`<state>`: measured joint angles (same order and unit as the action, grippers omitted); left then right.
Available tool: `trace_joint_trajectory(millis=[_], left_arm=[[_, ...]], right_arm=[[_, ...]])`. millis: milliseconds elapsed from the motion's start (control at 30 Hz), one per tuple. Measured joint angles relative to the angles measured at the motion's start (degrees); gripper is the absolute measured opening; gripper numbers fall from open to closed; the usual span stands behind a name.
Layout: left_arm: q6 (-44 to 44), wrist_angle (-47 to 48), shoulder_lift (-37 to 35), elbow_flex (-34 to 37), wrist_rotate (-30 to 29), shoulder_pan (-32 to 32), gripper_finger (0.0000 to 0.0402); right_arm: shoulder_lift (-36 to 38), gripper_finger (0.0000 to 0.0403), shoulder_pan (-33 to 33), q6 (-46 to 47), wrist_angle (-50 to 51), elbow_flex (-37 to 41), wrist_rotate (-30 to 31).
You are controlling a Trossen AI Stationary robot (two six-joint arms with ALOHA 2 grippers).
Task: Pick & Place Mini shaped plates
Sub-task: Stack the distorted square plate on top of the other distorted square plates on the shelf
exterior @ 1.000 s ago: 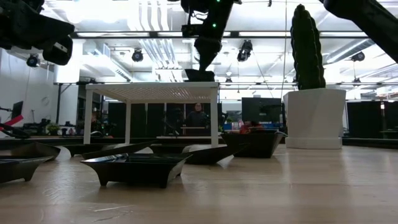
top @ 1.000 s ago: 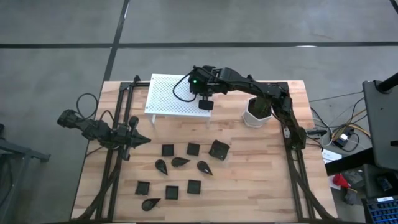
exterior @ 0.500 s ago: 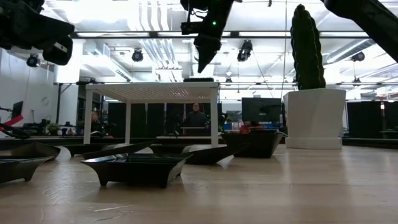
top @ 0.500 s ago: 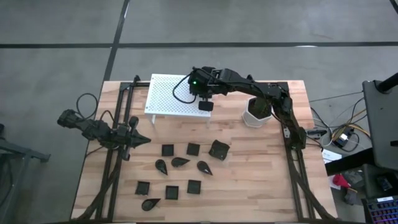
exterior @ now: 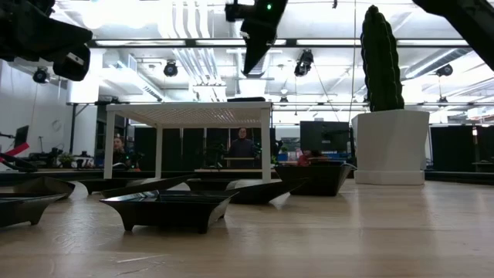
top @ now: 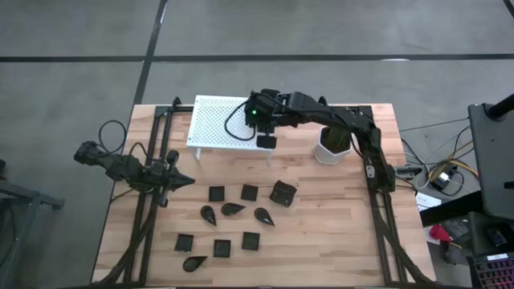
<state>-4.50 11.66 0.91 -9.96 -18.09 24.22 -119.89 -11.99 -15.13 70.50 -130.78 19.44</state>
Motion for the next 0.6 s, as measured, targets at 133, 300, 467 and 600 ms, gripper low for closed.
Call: trace_joint_trajectory(millis=[133, 300, 467, 600], left_arm=[[0.0, 0.0, 0.0, 0.0, 0.0, 0.0, 0.0], [0.0, 0.0, 0.0, 0.0, 0.0, 0.0, 0.0], [0.0, 0.0, 0.0, 0.0, 0.0, 0.0, 0.0], [0.0, 0.0, 0.0, 0.0, 0.0, 0.0, 0.0]], right_arm=[[1.5, 0.0091, 2.2, 2.2, 1.9, 0.0, 0.0], [3.4, 0.0076, 5.0, 6.2, 4.6, 0.0, 0.0], [4.6, 0.0061, 8.2, 8.5, 5.2, 0.0, 0.0], [4.7, 0.0038, 11.0, 10.7, 7.2, 0.0, -0.1]])
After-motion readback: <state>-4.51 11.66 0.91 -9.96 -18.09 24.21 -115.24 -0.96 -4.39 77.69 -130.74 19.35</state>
